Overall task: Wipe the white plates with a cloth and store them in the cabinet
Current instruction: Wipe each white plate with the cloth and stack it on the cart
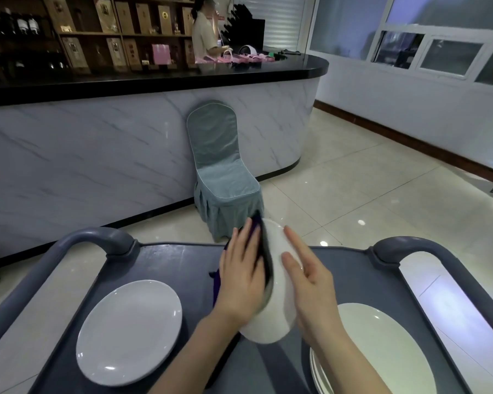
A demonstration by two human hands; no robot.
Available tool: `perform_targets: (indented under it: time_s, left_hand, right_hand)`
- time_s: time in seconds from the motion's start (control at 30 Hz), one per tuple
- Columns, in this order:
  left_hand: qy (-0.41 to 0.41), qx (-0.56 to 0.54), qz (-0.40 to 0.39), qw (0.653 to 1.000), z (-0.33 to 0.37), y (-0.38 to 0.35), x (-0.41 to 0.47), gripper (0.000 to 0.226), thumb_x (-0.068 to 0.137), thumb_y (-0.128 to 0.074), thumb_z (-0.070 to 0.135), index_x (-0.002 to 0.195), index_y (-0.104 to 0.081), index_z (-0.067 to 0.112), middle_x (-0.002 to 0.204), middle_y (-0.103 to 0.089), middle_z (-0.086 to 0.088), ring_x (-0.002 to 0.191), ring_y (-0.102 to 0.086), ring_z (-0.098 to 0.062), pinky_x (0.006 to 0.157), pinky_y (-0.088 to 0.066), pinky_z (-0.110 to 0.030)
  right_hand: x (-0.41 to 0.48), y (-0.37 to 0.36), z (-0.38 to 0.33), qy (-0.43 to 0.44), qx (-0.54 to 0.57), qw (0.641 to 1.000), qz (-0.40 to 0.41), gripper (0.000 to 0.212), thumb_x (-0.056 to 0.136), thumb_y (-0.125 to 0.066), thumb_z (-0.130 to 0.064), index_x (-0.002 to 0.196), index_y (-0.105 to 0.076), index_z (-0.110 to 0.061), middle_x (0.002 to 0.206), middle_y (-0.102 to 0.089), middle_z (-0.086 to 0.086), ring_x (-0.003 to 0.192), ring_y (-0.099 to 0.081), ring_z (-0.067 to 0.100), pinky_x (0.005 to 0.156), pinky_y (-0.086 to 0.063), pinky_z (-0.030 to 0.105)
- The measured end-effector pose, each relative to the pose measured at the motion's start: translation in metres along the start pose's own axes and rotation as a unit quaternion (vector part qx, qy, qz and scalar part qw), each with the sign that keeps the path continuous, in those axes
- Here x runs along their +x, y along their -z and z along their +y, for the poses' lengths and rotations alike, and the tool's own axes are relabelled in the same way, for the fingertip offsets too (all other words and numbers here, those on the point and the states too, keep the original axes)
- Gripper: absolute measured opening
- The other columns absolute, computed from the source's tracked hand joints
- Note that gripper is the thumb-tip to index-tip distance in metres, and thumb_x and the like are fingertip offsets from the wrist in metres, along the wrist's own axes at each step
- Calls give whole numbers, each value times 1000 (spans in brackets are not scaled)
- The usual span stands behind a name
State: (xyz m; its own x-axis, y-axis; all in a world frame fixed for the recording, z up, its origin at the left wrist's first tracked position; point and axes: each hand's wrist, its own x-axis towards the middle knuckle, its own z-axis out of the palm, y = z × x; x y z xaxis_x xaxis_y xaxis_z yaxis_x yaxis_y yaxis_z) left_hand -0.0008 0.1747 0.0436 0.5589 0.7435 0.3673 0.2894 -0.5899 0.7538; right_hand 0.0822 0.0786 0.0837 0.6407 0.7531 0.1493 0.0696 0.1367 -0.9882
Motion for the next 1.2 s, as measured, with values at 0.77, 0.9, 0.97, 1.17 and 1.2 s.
perform_targets:
  time_s: [0.77,0.9,0.97,1.17,1.2]
  left_hand:
    - [41,7,-125,991,-13,-9,5,49,102,-22,38,148,-11,53,156,-9,34,145,4,9,121,-4,-50]
    - [32,-24,-119,992,-37,-8,-1,53,98,-29,40,147,-14,54,155,-16,33,143,-10,11,121,-19,-40]
    - [78,-118,-101,985,-52,-10,-17,56,101,-38,28,146,-17,53,154,-22,31,142,-17,10,122,-20,-40]
    - [24,-28,-99,994,-46,-18,-32,59,95,-28,40,149,-7,51,157,-7,33,147,1,4,122,-14,-46]
    - [-6,2,-114,993,-41,-16,-23,59,95,-25,43,150,-6,50,157,-6,32,148,1,3,121,-15,-47]
  right_hand:
    - [-9,8,15,-97,48,994,-7,40,99,-55,-6,127,-63,-34,127,-66,-18,120,-59,-2,98,-48,16]
    - [-4,25,8,-129,71,989,25,37,98,-58,-11,130,-64,-29,126,-68,-11,117,-64,7,101,-48,32]
    - [-2,36,3,-135,85,987,32,36,97,-58,-13,128,-65,-30,125,-69,-11,115,-65,9,98,-50,32]
    - [-8,42,7,-149,58,987,22,35,99,-56,-13,130,-64,-27,131,-65,-12,127,-56,10,115,-37,41]
    - [-10,39,8,-149,50,988,11,36,99,-56,-12,130,-64,-27,130,-66,-12,127,-56,9,115,-37,41]
